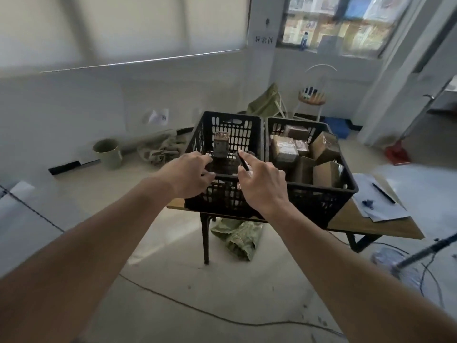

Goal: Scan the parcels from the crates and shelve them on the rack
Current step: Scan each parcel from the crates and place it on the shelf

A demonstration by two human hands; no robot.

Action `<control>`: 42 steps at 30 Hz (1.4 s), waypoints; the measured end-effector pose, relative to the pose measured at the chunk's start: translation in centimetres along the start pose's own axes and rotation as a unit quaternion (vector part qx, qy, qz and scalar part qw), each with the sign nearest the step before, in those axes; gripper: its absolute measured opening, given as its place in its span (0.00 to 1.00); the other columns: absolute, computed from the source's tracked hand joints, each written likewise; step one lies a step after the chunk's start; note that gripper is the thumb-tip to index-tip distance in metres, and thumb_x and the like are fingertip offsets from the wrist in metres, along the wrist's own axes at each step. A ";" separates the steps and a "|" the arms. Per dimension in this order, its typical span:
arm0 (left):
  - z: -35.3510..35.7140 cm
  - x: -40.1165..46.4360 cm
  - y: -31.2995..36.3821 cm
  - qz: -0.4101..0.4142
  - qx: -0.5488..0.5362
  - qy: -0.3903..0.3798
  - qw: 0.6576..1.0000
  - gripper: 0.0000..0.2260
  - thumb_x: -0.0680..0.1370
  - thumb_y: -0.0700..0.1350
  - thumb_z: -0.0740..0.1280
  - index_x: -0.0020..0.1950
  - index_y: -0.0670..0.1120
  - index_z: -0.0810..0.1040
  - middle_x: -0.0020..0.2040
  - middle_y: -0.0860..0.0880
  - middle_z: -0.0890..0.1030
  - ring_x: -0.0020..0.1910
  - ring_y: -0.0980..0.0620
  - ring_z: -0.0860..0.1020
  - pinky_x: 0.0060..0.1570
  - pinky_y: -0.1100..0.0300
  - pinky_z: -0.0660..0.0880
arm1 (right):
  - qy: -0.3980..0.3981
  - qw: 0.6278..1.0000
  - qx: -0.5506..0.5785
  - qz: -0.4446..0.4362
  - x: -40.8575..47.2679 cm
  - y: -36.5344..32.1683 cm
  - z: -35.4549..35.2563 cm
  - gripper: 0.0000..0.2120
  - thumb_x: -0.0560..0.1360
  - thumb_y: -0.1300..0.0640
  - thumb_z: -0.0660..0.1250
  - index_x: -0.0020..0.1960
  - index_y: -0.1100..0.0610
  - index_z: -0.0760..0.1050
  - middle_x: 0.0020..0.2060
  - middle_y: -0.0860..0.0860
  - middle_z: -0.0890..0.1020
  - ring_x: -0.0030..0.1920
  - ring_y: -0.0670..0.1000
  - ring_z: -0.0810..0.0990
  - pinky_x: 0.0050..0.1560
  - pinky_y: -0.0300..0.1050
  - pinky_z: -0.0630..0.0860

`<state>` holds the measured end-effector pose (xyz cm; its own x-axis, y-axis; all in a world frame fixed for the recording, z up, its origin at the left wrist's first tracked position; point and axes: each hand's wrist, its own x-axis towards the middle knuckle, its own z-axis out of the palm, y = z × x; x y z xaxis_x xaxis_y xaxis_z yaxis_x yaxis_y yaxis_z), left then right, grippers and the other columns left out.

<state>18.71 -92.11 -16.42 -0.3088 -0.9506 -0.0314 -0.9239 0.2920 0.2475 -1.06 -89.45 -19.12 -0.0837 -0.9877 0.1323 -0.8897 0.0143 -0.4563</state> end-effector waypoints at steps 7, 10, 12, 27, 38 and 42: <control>4.0 9.6 -3.9 -0.031 -0.003 -0.041 0.999 0.24 0.85 0.57 0.62 0.79 0.50 0.69 0.75 0.47 0.73 0.73 0.45 0.72 0.72 0.44 0.71 | -0.040 0.999 0.012 0.010 9.5 2.3 4.6 0.24 0.87 0.42 0.55 0.83 0.37 0.60 0.70 0.55 0.80 0.68 0.61 0.76 0.68 0.58 0.70; 6.1 13.6 -5.6 -0.049 -0.005 -0.055 0.997 0.24 0.85 0.56 0.63 0.79 0.49 0.70 0.74 0.47 0.74 0.73 0.44 0.72 0.71 0.46 0.71 | -0.063 0.998 0.020 -0.001 14.1 3.2 7.1 0.24 0.87 0.42 0.55 0.83 0.37 0.60 0.69 0.54 0.80 0.67 0.61 0.76 0.68 0.59 0.72; 7.4 16.0 -6.6 -0.065 -0.013 -0.069 0.995 0.23 0.85 0.56 0.63 0.79 0.49 0.70 0.74 0.47 0.74 0.72 0.44 0.72 0.71 0.47 0.71 | -0.083 0.996 0.024 -0.011 17.0 3.8 8.8 0.24 0.88 0.42 0.55 0.83 0.37 0.60 0.69 0.54 0.80 0.67 0.61 0.76 0.68 0.60 0.72; 15.4 27.5 -13.2 -0.137 -0.072 -0.200 0.968 0.22 0.84 0.48 0.67 0.78 0.53 0.71 0.74 0.50 0.72 0.72 0.46 0.72 0.69 0.50 0.76 | -0.201 0.979 0.040 -0.009 29.0 7.4 19.4 0.24 0.88 0.42 0.56 0.83 0.37 0.61 0.67 0.54 0.81 0.67 0.61 0.77 0.69 0.59 0.71; 21.1 31.6 -16.5 -0.018 0.072 -0.380 0.922 0.45 0.76 0.35 0.72 0.80 0.71 0.57 0.85 0.61 0.45 0.84 0.43 0.47 0.79 0.37 0.59 | -0.213 0.975 0.045 0.047 30.6 9.4 22.2 0.24 0.88 0.43 0.57 0.83 0.37 0.62 0.68 0.53 0.80 0.70 0.62 0.75 0.73 0.61 0.71; 21.9 33.0 -16.9 0.012 0.098 -0.351 0.931 0.48 0.74 0.41 0.76 0.76 0.78 0.52 0.83 0.63 0.48 0.81 0.42 0.53 0.70 0.36 0.69 | -0.210 0.975 0.049 0.060 31.0 9.6 22.3 0.24 0.88 0.43 0.57 0.83 0.37 0.62 0.68 0.54 0.80 0.69 0.61 0.75 0.73 0.60 0.71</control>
<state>19.17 -126.11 -42.80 -0.3385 -0.6605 -0.6702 -0.9169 0.3916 0.0771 -2.19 -123.36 -39.00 0.0245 -0.9569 -0.2895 -0.8365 0.1389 -0.5301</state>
